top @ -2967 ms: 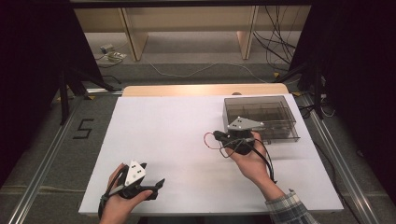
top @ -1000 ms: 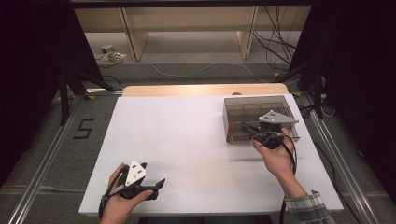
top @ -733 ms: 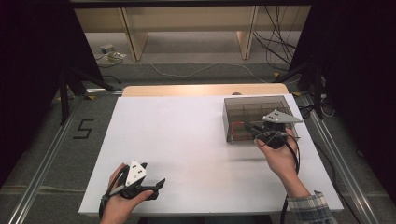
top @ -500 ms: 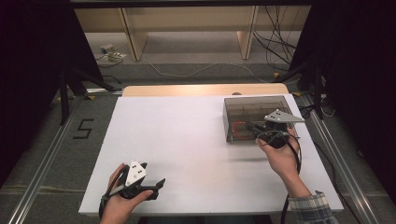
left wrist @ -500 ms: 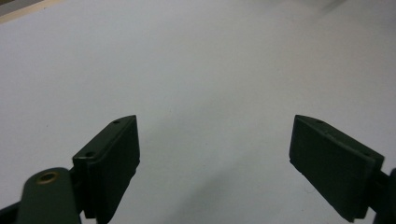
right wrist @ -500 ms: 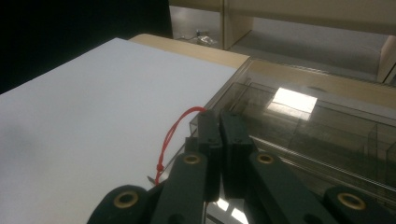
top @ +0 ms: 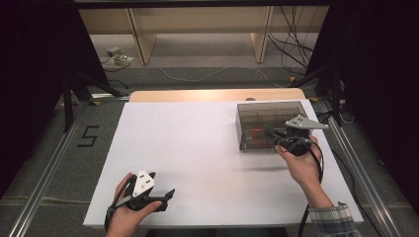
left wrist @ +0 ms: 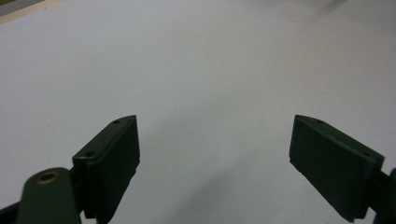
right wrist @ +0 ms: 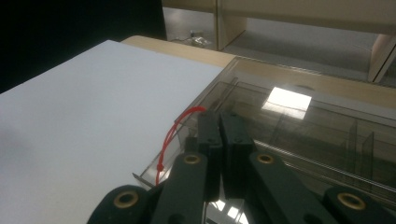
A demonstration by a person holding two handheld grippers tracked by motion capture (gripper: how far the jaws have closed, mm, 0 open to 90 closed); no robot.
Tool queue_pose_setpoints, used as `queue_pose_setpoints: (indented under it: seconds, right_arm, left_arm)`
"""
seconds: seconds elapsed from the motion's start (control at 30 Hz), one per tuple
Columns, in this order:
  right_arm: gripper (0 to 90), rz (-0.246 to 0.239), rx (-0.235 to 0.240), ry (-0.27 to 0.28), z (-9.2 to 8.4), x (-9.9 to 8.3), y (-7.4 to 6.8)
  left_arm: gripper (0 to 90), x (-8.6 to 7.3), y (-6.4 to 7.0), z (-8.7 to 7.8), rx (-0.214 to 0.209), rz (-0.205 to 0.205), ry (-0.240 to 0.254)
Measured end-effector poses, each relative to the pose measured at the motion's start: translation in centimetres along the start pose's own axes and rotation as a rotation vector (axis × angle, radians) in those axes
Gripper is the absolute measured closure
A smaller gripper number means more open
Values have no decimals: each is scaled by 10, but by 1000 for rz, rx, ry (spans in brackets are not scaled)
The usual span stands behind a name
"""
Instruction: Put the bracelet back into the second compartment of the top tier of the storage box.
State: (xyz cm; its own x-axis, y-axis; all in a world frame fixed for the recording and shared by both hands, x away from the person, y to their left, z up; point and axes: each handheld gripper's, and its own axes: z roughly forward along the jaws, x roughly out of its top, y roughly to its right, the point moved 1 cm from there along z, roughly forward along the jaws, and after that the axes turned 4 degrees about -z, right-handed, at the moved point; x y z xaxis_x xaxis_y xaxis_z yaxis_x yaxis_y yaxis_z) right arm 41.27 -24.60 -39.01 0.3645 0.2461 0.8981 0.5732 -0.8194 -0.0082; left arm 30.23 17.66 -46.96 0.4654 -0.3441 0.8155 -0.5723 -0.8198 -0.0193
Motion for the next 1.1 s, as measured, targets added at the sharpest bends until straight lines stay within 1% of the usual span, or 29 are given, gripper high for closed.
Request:
queue_pose_setpoints:
  seconds: [0.8, 1.1]
  right_arm:
    - [885, 17, -26, -2, -6, -2, 10]
    - [885, 24, -38, -11, -9, -3, 15]
  left_arm:
    - [161, 0, 0, 0, 2, 2, 2]
    - [161, 0, 0, 0, 3, 3, 3]
